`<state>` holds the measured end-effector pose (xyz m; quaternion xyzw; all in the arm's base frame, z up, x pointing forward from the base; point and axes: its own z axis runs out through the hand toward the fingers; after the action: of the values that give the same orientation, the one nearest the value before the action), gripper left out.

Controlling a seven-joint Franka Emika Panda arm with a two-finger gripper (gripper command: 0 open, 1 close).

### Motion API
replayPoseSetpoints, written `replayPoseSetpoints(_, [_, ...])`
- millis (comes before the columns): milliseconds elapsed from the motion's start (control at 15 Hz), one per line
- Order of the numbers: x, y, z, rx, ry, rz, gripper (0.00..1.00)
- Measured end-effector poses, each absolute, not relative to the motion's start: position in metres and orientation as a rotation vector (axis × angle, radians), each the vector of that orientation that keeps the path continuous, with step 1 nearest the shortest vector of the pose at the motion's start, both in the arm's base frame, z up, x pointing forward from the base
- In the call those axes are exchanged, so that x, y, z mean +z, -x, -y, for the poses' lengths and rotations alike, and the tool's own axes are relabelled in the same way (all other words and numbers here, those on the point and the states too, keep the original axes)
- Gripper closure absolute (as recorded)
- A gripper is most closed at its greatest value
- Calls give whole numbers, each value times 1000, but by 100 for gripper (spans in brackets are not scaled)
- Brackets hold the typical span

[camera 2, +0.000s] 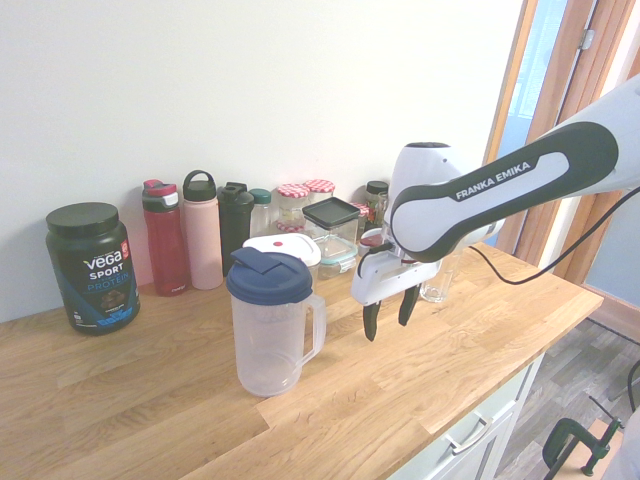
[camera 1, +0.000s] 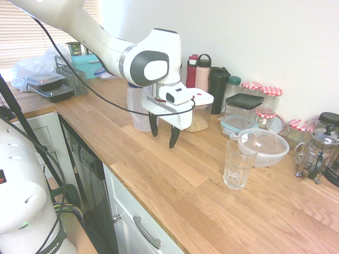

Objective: Pour me some water

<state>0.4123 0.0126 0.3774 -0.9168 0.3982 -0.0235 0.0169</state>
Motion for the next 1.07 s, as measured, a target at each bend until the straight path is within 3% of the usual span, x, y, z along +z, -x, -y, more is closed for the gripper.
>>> replayPoseSetpoints(267, [389, -408, -16, -91, 2848, -1229, 0])
replayPoseSetpoints(733, [505, -332, -83, -320, 2854, -810, 0])
replayPoseSetpoints(1067, [490, -322, -150, -414, 2877, -658, 0])
